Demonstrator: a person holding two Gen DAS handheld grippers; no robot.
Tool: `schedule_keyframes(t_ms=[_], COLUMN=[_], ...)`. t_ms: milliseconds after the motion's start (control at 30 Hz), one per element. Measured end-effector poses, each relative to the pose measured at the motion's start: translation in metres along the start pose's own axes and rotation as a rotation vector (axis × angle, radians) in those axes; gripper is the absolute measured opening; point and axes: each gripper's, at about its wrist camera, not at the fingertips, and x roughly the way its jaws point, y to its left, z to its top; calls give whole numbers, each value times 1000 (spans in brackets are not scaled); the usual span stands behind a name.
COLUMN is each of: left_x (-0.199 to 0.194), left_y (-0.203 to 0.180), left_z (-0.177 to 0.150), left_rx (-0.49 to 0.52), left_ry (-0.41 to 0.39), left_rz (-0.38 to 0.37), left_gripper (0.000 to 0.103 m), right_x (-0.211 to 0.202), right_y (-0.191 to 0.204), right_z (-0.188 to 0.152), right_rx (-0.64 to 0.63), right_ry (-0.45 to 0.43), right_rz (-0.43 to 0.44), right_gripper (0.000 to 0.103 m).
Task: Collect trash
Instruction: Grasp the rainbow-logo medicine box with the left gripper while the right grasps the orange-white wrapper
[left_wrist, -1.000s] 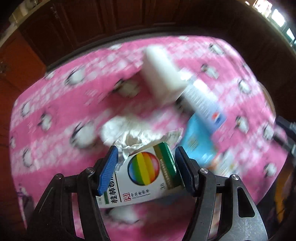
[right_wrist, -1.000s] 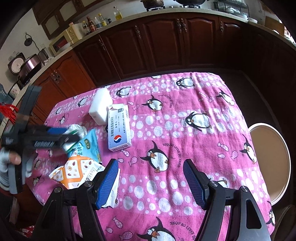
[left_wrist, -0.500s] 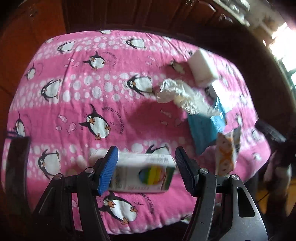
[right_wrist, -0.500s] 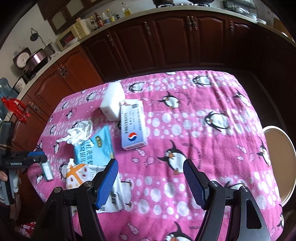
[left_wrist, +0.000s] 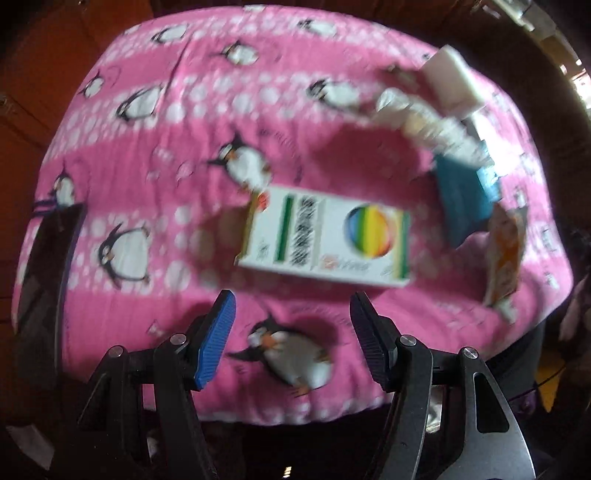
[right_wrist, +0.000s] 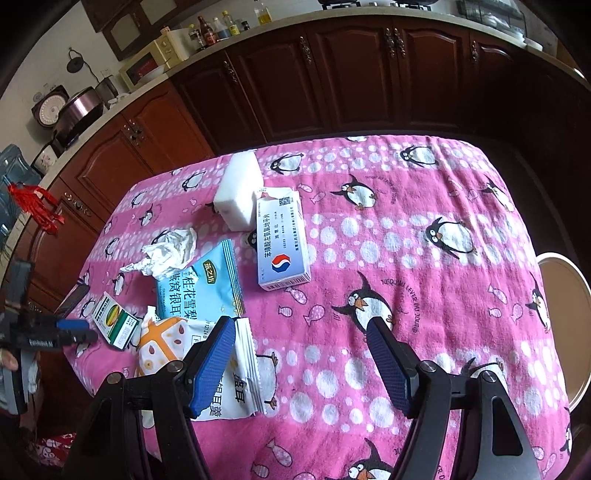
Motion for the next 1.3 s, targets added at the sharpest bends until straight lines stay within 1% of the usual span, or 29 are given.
schedule_keyframes(t_ms=[100,200,267,300,367,433,500,567,633,667,733,767,867,933,1000,1033,1133,1167,1200,1233,1267,1300], left_x=[12,27,32,33,31,25,19,8,-2,-5,-6,-6,5,12,18,24,38,39,40,40,41,39], left_y=[5,4,2,2,3,7,13,15,10,7,0,-3,-24,-35,-43,-46,-49,-51,-53,-55,-56,-56], left_z=[4,16,28,35,52,71,83,87,83,82,76,74,66,64,65,66,73,73,74,73,73,72], left_rx=[12,14,22,17,-5,-59,-117,-171,-178,-173,-163,-155,-143,-128,-124,-125,-139,-134,-124,-111,-102,-89], left_ry=[28,33,12,-7,-51,-115,-147,-173,-195,-197,-198,-195,-179,-179,-177,-172,-162,-164,-169,-174,-174,-175], left_rz=[104,157,192,195,171,124,45,-40,-105,-121,-140,-146,-156,-134,-102,-95,-72,-59,-43,-30,-25,-14], left_gripper=[63,63,63,63,63,63,63,63,63,64,65,66,66,66,66,66,66,66,66,66,64,53], right_x=[1,2,1,0,-1,-1,0,0,1,2,7,9,21,30,39,44,53,55,57,59,59,57], right_y=[0,0,1,1,1,0,0,2,4,6,9,10,15,16,14,13,14,14,14,15,15,16], right_z=[0,0,-1,-1,-1,0,0,0,-1,-1,-3,-3,-8,-12,-16,-18,-21,-22,-23,-25,-27,-28], right_rx=[2,5,-2,-7,-10,-4,2,-4,-16,-21,-29,-33,-56,-64,-36,-15,21,32,38,40,41,38], right_ry=[-2,0,2,2,2,3,5,8,13,19,38,46,95,127,149,160,176,169,167,171,174,166], right_rz=[3,6,2,-3,-9,-13,-11,-4,6,15,40,50,79,93,131,161,202,211,216,222,232,238], right_gripper=[71,71,71,71,71,71,71,71,71,72,72,74,77,77,77,77,76,64,55,36,27,24])
